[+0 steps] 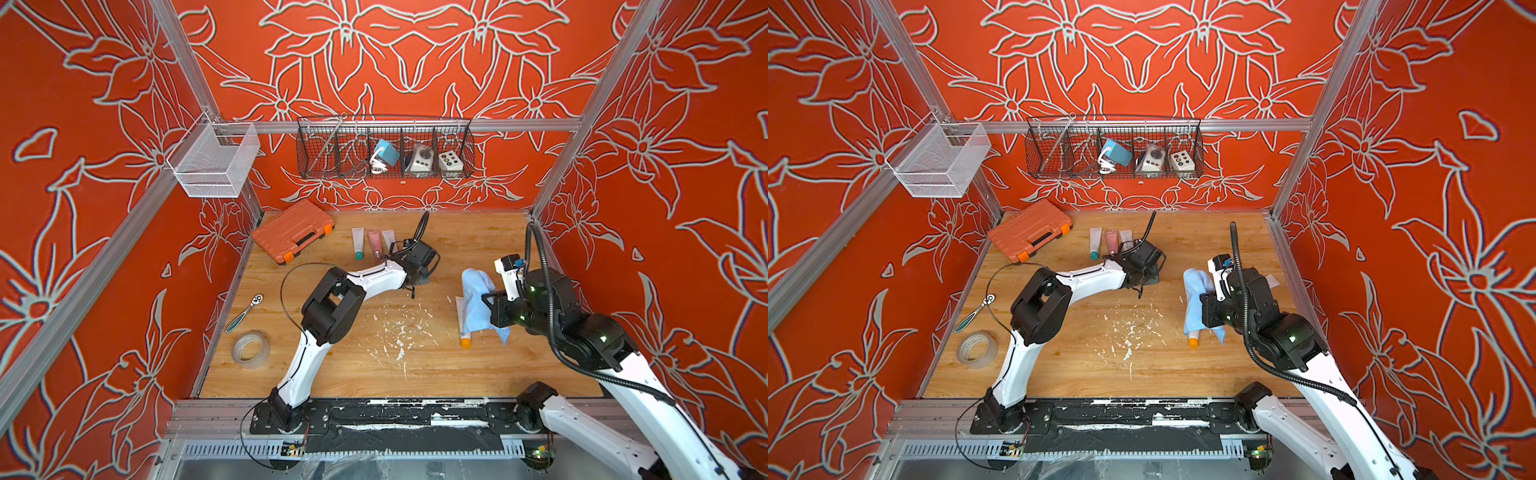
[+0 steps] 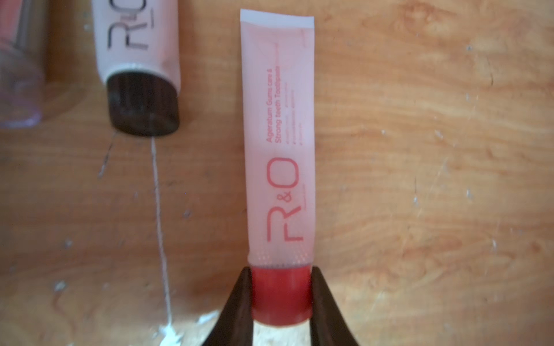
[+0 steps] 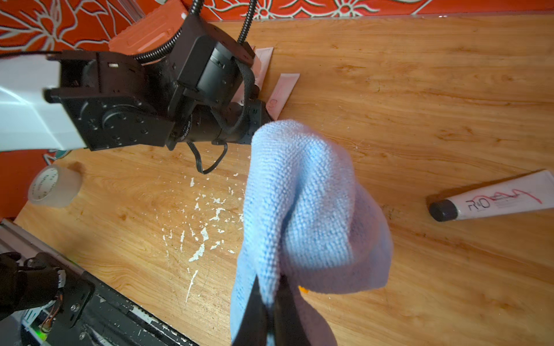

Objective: Wipe the surface of the toothpaste tube
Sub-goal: Move the toothpaste to the center of the board.

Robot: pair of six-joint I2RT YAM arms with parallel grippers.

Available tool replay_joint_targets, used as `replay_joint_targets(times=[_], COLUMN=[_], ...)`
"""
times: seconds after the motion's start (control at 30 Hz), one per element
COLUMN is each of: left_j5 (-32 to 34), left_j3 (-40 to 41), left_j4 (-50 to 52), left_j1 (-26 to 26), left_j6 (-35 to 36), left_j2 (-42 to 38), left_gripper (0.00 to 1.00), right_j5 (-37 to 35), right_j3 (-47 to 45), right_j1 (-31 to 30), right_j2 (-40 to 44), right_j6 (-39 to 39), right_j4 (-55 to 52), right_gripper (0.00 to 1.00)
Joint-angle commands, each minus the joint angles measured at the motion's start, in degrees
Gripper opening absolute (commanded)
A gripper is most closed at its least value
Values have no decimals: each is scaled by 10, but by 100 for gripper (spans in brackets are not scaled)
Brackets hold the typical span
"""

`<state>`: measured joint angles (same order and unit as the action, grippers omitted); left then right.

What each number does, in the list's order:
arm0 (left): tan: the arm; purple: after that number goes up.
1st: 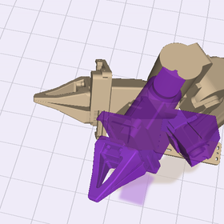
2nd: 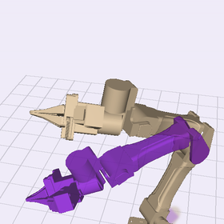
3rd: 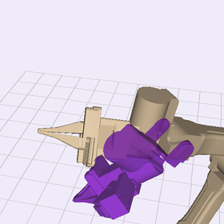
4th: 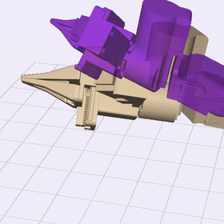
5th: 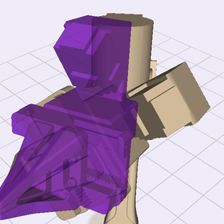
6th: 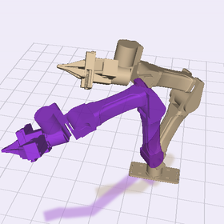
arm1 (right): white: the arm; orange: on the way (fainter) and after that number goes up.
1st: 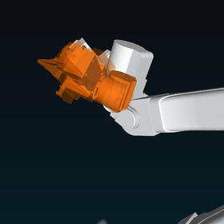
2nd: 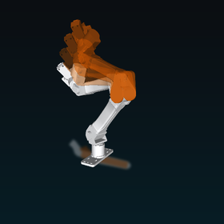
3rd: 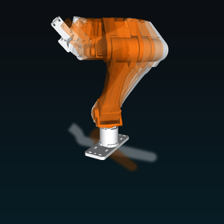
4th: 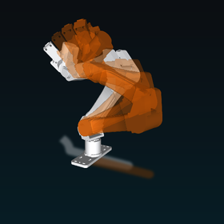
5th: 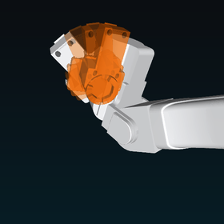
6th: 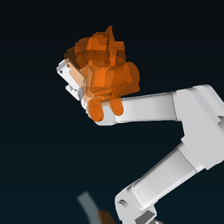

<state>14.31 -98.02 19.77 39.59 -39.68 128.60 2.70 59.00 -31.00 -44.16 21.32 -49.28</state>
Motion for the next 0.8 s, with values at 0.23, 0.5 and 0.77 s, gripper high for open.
replay_joint_targets(times=[0.23, 0.5, 0.77], left_j5=[40, 19, -8], left_j3=[-195, -240, -162], left_j4=[104, 127, 123], left_j1=[-25, -32, -27], left_j6=[-18, -3, 29], left_j2=[111, 119, 25], left_gripper=[17, 48, 61], right_j5=[-82, -123, -134], right_j3=[10, -2, -10], right_j1=[10, 12, 13], right_j2=[19, 18, 20], right_j6=[-45, -57, -59], right_j4=[-52, -64, -58], right_gripper=[0, 0, 0])
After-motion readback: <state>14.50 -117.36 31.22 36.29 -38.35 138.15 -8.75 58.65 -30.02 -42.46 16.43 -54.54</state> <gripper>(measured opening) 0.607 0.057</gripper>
